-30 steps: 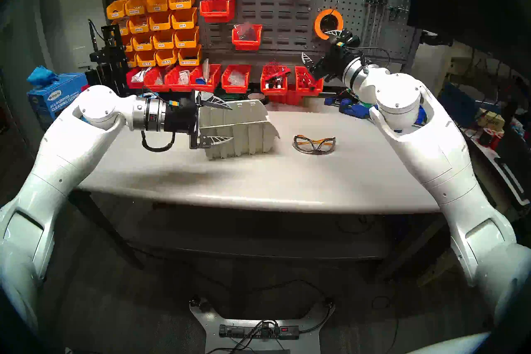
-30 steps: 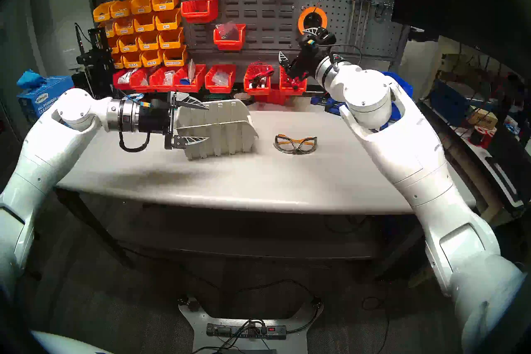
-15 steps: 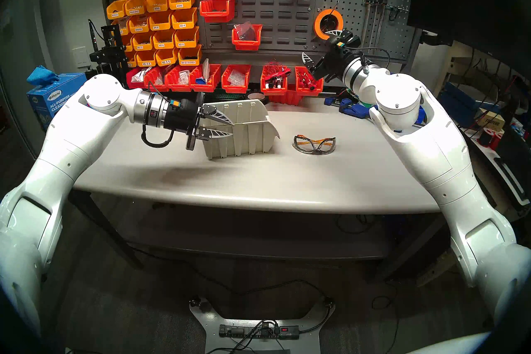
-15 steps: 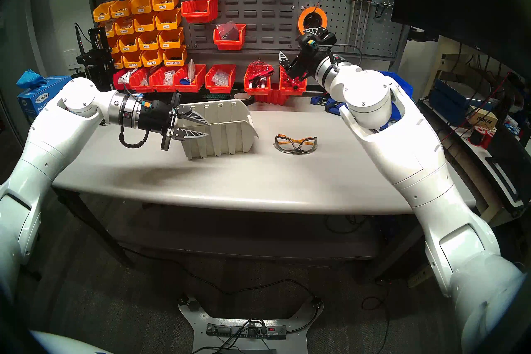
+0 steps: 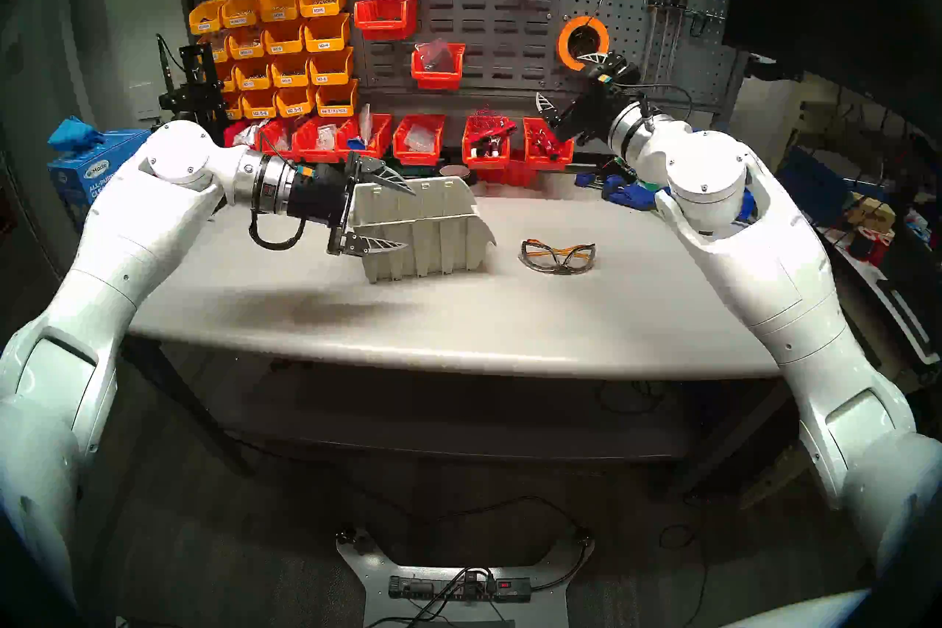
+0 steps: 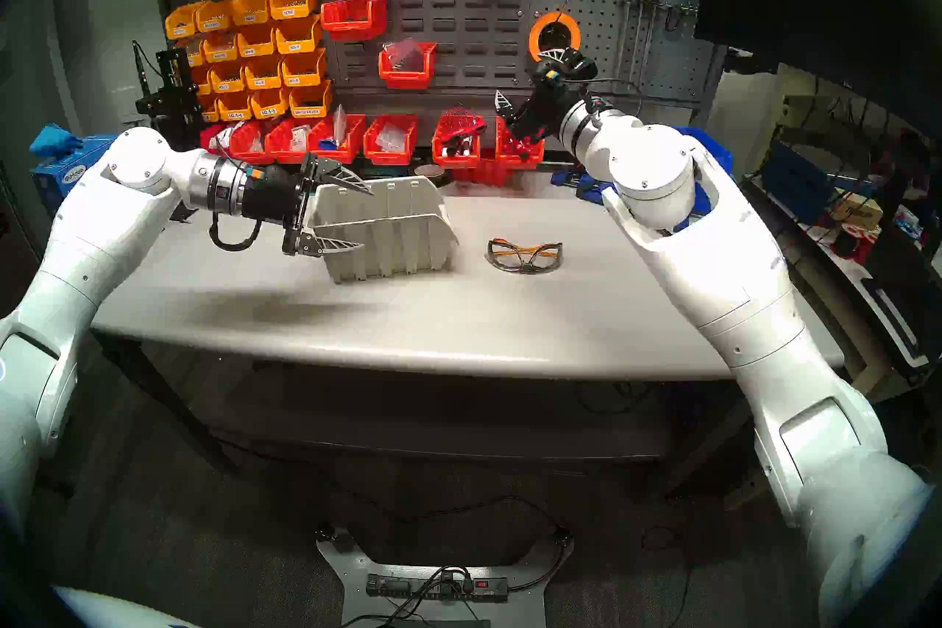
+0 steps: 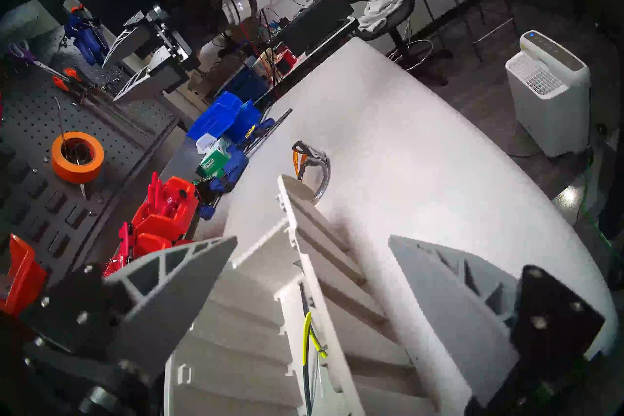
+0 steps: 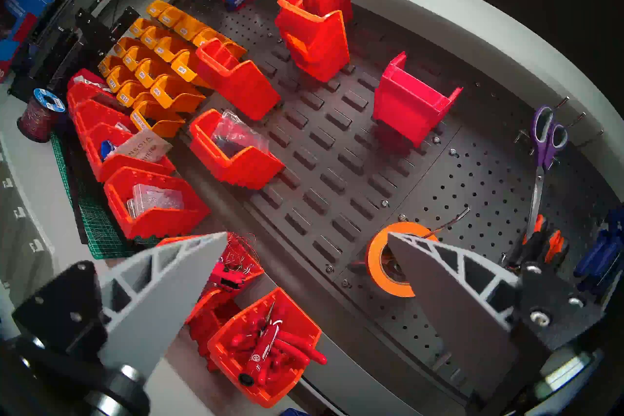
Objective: Take out tools from the storage box
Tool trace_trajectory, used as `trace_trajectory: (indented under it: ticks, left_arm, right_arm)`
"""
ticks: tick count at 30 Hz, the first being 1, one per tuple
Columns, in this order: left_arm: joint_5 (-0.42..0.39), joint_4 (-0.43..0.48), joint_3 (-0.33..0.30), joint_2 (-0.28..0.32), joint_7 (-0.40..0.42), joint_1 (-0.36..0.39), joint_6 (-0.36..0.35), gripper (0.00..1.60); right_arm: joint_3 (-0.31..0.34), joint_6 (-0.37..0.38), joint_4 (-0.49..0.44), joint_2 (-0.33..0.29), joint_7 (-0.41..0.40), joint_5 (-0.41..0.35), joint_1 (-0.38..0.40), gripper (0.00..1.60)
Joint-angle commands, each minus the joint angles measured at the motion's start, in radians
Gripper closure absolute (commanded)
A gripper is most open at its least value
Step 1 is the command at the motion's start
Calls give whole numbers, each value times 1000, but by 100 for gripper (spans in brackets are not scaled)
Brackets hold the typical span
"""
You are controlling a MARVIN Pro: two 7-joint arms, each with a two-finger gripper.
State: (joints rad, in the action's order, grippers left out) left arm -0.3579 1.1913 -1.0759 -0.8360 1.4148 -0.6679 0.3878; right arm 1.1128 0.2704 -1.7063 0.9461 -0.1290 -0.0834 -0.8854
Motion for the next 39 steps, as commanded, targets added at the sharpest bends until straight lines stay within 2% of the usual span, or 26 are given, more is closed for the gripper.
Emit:
trace_trajectory:
  ticks: [1, 2, 10, 19, 20, 21, 22, 23, 24, 25, 26, 37, 38, 39]
  left_arm:
    - [51, -8, -2, 1, -46, 17, 17, 0]
    - [77, -33, 5, -3, -60, 14, 38, 0]
    - [149, -79, 14, -4, -84, 17, 56, 0]
    - [156, -108, 6, -17, -80, 21, 71, 0]
    - [146, -115, 4, -21, -71, 23, 75, 6]
    - [141, -119, 3, -24, -66, 25, 77, 40]
    - [131, -131, 1, -29, -53, 32, 87, 58]
    - [128, -137, -1, -32, -51, 35, 94, 93]
    - [122, -151, -4, -37, -48, 42, 115, 103]
    - [121, -163, -5, -41, -45, 48, 127, 103]
    - [119, -191, -10, -52, -44, 62, 156, 160]
    - [103, -319, 22, -71, -44, 153, 251, 160]
    - [102, -308, 28, -64, -84, 145, 254, 160]
    - [94, -335, 35, -71, -58, 167, 268, 160]
  right_arm:
    - [11, 3, -13, -3, 7, 1, 8, 0]
    - [11, 3, -12, -3, 7, 1, 8, 0]
    - [12, 3, -13, -3, 7, 1, 8, 0]
    - [12, 3, -13, -2, 7, 1, 8, 0]
    - [12, 3, -13, -2, 7, 1, 8, 0]
    - [12, 3, -13, -2, 7, 1, 8, 0]
    - [12, 3, -12, -2, 7, 1, 8, 0]
    - [12, 3, -12, -2, 7, 1, 8, 0]
    - [12, 3, -12, -2, 7, 1, 8, 0]
    - [12, 3, -12, -2, 7, 1, 8, 0]
    - [12, 2, -12, -2, 7, 1, 8, 0]
    - [11, 1, -11, -2, 6, 1, 8, 0]
    - [11, 1, -11, -2, 6, 1, 9, 0]
    - [11, 1, -11, -2, 6, 1, 9, 0]
